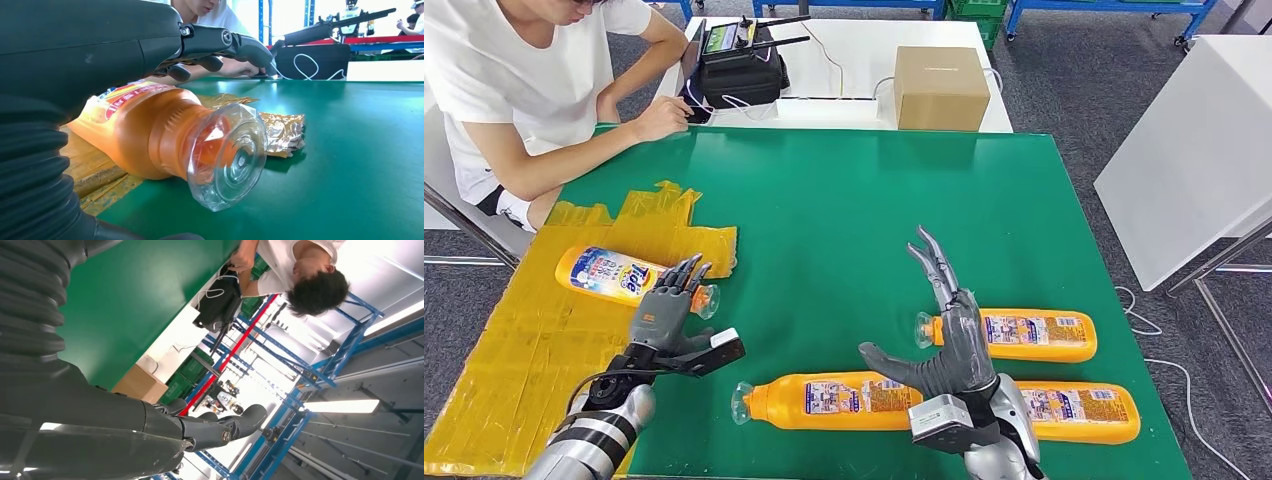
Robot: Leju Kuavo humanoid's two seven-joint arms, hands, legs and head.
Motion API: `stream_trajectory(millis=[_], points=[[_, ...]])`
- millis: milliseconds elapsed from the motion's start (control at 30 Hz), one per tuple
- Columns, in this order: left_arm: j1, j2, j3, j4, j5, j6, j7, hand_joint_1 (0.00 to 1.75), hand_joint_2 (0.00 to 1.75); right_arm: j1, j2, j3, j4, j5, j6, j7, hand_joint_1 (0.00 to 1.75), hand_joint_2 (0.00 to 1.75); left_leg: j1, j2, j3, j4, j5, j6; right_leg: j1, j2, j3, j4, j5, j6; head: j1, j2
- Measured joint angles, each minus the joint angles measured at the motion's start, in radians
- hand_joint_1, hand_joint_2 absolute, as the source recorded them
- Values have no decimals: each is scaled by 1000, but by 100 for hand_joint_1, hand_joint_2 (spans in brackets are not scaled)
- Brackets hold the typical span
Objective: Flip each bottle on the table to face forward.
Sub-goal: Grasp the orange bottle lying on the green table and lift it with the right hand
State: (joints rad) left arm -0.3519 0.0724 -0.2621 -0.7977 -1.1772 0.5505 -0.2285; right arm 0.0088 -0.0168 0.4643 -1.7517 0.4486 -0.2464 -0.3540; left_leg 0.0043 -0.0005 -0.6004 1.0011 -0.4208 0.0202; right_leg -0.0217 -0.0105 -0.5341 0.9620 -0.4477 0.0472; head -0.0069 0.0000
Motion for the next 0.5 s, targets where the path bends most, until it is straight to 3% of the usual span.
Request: stream_trajectory(millis=[500], points=[[6,-4,0,-9,12,-4,-12,0,175,3,-3,1,1,12,10,6,0,175,0,0,0,0,0,0,0,0,-1,0,0,0,0,0]])
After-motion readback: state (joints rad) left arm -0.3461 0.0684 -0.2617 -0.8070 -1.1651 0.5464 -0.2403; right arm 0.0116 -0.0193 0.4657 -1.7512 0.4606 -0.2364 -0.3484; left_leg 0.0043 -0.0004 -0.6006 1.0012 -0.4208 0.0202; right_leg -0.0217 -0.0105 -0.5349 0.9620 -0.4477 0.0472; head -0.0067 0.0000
